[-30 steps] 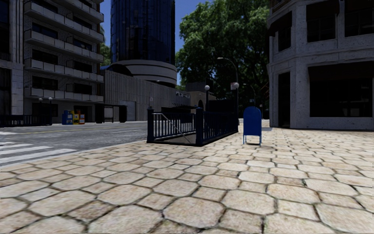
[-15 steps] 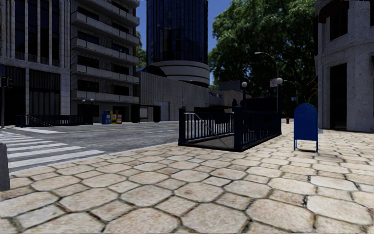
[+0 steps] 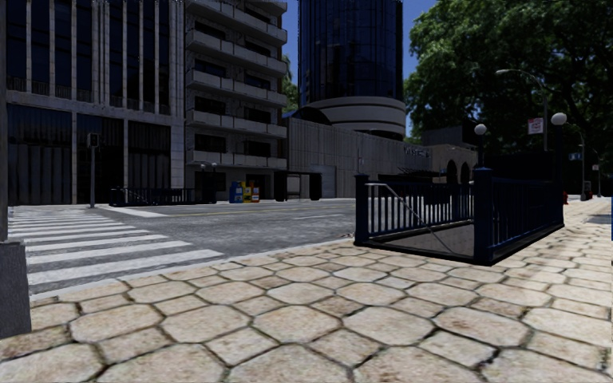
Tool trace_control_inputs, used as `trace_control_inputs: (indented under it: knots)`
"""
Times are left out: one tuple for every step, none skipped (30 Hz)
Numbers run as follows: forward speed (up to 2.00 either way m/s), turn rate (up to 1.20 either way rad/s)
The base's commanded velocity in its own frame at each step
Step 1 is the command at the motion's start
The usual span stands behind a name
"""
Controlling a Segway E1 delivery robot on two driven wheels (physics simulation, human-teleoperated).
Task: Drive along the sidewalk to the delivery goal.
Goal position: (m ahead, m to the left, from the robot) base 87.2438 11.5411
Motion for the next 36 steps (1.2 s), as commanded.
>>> trace_control_inputs:
  knots:
    - [1.30, 0.51]
    - [1.30, 0.51]
    - [1.30, 0.51]
    - [1.30, 0.51]
    - [1.30, 0.51]
    - [1.30, 0.51]
    - [1.30, 0.51]
    - [1.30, 0.51]
    - [1.30, 0.51]
    - [1.30, 0.51]
    - [1.30, 0.51]
    - [1.30, 0.51]
    - [1.30, 0.51]
    - [1.30, 0.51]
    - [1.30, 0.51]
    - [1.30, 0.51]
    - [1.30, 0.51]
    - [1.30, 0.51]
    - [1.30, 0.51]
    - [1.30, 0.52]
    - [1.30, 0.52]
    - [1.30, 0.54]
    - [1.30, 0.54]
    - [1.30, 0.55]
    - [1.30, 0.55]
    - [1.30, 0.55]
    - [1.30, 0.58]
    - [1.30, 0.60]
    - [1.30, 0.60]
    - [1.30, 0.62]
    - [1.30, 0.62]
    - [1.30, 0.62]
    - [1.30, 0.62]
    - [1.30, 0.62]
    - [1.30, 0.62]
    - [1.30, 0.62]
